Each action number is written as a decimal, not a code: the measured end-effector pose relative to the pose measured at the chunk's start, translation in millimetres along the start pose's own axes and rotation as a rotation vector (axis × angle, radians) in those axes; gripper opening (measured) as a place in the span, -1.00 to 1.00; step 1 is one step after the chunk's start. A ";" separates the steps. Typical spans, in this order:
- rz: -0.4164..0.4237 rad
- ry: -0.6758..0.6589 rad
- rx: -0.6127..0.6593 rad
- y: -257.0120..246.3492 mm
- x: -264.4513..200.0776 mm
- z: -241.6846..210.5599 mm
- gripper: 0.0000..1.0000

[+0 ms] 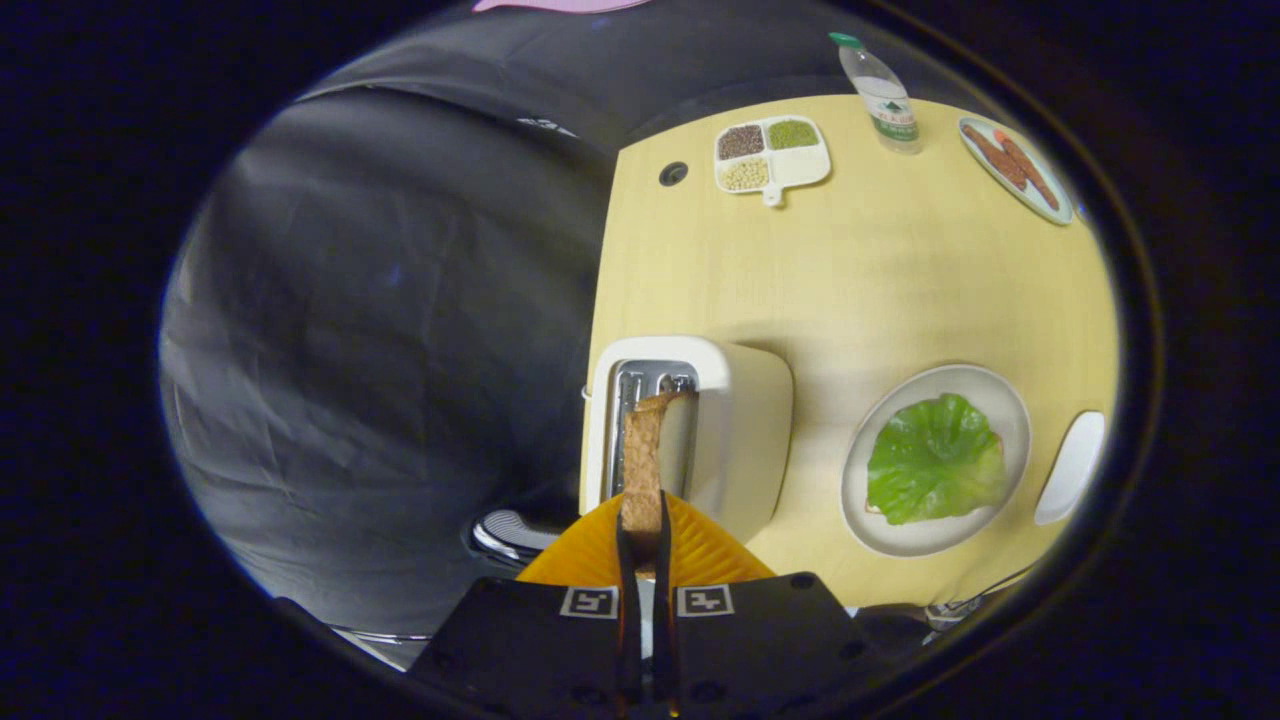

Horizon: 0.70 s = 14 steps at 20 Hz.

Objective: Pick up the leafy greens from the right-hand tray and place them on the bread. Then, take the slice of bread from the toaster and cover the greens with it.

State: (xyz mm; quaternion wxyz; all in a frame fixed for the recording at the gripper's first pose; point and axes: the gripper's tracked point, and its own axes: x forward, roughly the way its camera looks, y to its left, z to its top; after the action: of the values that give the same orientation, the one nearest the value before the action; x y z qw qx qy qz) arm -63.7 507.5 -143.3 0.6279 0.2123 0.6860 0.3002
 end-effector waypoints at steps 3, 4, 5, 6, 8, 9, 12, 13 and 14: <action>0.077 -0.035 0.009 6.8 -26.6 1.8 -0.86; 0.098 -0.048 0.003 5.8 -34.1 2.9 -0.86; 0.118 -0.060 -0.007 4.5 -42.0 4.0 -0.86; 0.130 -0.072 -0.018 1.6 -50.2 3.2 -0.86; 0.153 -0.083 -0.026 -8.5 -64.4 -1.3 -0.85; 0.168 -0.088 -0.024 -13.0 -70.3 -4.3 -0.86; 0.182 -0.112 -0.029 -38.5 -80.5 -6.5 -0.86; 0.183 -0.121 -0.029 -48.5 -82.5 -5.8 -0.86; 0.192 -0.128 -0.020 -57.2 -85.0 -5.5 -0.86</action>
State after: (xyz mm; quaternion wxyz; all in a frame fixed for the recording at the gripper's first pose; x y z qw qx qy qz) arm -54.0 408.2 -119.6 0.6409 0.2894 0.6179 0.3517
